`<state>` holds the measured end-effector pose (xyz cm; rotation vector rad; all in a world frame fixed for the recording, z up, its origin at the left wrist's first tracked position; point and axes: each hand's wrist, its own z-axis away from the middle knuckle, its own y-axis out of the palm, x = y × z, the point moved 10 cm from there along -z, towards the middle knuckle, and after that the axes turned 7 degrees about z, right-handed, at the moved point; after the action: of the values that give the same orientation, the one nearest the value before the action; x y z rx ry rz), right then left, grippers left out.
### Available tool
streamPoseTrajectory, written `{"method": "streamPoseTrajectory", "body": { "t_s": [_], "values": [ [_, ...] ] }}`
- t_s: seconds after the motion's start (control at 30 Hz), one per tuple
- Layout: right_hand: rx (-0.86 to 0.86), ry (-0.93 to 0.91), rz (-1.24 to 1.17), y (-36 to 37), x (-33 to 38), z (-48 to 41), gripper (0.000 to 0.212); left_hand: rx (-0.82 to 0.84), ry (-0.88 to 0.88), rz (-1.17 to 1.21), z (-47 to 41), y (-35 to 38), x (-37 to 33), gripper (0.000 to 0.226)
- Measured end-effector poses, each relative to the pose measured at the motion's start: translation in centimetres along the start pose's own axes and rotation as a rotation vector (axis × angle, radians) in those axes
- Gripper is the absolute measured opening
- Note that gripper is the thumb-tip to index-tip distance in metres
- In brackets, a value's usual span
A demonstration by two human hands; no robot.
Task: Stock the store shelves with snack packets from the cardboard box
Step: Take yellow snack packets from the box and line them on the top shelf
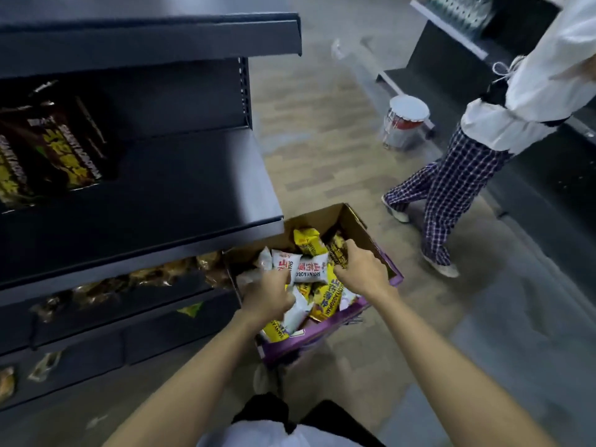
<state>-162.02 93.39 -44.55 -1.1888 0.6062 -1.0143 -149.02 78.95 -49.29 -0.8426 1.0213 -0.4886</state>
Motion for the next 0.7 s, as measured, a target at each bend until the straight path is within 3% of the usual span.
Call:
{"method": "streamPoseTrajectory", "body": {
  "t_s": [0.13, 0.27, 0.43, 0.7],
  "values": [
    [0.109, 0.069, -0.011, 3.5, -1.5, -1.2, 0.050, 0.105, -0.022, -0.071, -0.5, 3.1, 1.6, 0.029],
    [0.184, 0.083, -0.061, 6.6, -1.9, -2.8, 0.049, 0.205, -0.163, -0.095, -1.1, 5.5, 3.8, 0.029],
    [0.314, 0.022, -0.147, 10.9, -1.3, -5.0, 0.056, 0.184, -0.309, -0.022, -1.1, 6.7, 5.7, 0.028],
    [0.451, -0.091, -0.079, 15.1, -0.5, -9.2, 0.060, 0.227, -0.390, -0.157, -2.1, 8.9, 4.8, 0.028]
  ]
}}
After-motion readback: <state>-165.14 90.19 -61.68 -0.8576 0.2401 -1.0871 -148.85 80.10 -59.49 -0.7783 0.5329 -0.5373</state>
